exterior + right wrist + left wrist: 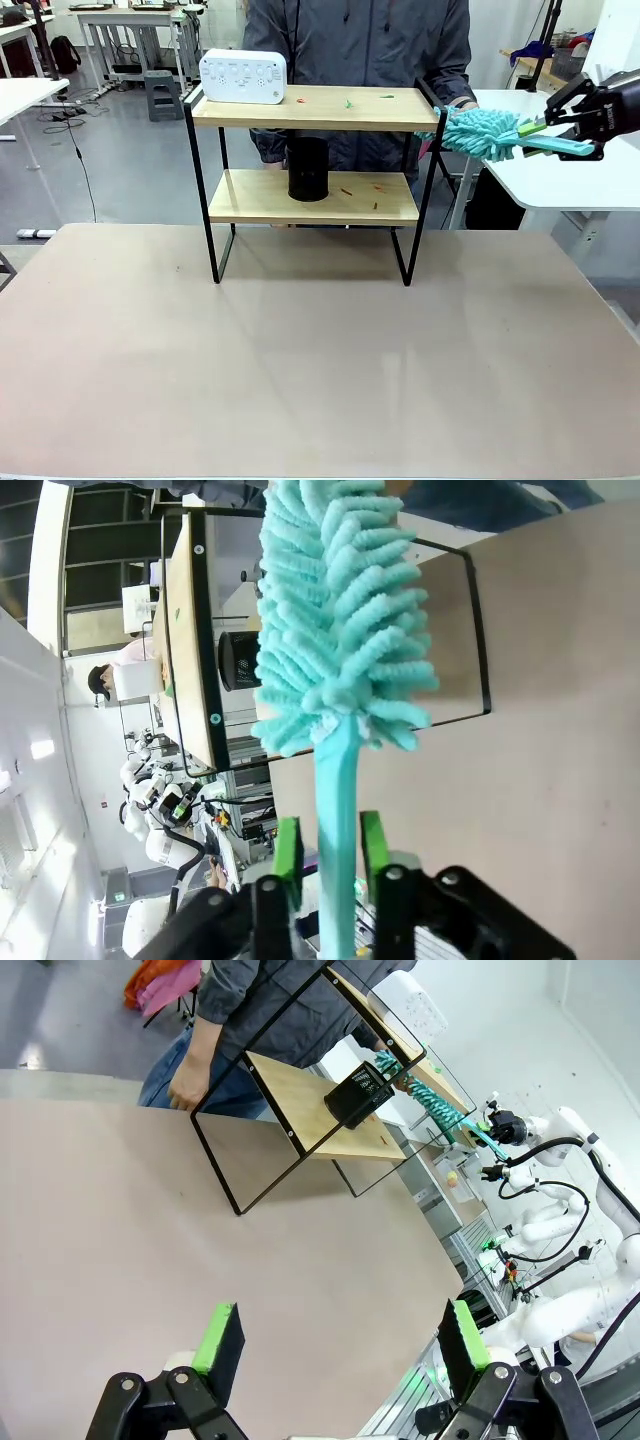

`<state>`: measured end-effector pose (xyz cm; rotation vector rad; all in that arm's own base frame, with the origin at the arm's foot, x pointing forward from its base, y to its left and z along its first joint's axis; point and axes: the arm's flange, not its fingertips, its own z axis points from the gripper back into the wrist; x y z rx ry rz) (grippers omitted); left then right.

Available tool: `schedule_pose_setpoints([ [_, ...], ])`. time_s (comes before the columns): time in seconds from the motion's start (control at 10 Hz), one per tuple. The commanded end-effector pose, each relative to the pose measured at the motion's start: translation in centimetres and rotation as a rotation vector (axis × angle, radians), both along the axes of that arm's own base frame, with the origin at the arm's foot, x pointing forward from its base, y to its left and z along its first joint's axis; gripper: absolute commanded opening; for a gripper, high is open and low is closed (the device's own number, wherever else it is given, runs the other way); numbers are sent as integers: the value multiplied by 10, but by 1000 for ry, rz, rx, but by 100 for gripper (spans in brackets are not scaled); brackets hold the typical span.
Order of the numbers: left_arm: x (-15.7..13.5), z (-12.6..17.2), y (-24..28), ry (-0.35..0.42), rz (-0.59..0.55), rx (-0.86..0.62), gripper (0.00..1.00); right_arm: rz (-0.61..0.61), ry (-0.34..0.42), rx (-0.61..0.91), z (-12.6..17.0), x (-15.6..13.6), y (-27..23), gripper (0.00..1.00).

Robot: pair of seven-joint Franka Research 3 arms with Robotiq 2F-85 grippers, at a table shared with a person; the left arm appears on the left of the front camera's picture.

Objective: Clean the shelf.
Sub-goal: Pick up the Duster from the human.

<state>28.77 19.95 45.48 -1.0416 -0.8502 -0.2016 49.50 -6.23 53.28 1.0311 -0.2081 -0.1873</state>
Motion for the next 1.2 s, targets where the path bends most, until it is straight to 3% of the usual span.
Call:
schedule_pose_setpoints([
  [0.0,2,1,0,-28,-4,-1,100,-22,12,-5,3,1,5,0],
  [0.4,2,1,0,-28,-4,-1,100,-5,20,5,0,-5,1,0],
  [0.6,2,1,0,-28,-4,-1,100,48,2,35,14,-32,-13,0],
  [0.8,2,1,0,-28,-4,-1,100,70,-121,35,40,-110,-64,0],
  [0.9,2,1,0,-28,-4,-1,100,77,-234,-34,37,-160,-94,0],
  [1.1,2,1,0,-28,-4,-1,100,49,-425,-118,3,-231,-117,0],
])
